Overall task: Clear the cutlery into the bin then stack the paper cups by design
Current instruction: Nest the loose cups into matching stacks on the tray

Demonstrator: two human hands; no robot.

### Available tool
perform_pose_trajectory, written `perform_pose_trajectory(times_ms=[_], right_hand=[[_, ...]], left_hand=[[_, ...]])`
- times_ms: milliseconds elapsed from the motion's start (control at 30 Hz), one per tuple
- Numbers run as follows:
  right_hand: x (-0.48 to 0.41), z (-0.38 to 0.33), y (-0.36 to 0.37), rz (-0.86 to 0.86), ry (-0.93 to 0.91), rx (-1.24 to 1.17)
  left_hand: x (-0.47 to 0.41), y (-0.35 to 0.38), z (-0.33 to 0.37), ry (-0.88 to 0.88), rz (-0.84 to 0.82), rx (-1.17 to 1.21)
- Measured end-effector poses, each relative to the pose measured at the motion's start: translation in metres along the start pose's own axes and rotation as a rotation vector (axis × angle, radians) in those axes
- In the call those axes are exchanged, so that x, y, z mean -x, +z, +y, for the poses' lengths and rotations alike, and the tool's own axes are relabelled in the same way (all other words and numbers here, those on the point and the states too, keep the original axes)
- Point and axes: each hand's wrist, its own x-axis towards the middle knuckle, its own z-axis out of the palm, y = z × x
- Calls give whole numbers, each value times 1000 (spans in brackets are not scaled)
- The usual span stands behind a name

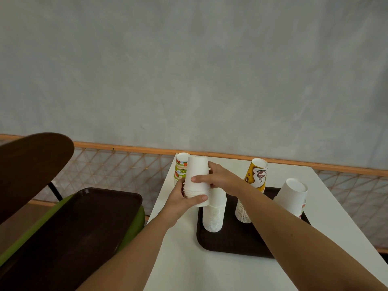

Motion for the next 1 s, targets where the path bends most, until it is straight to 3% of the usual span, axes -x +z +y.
perform_pose_trajectory(times_ms=[500, 733, 1000], right_hand=[[0, -18, -16, 164, -79, -200], [-2, -30, -34, 337, -150, -309], [4, -8, -32, 478, -156, 17]], left_hand=[[4, -2, -1, -22, 2, -48], [4, -10, -11, -60, 46, -73], [7, -18, -22, -80, 107, -27]])
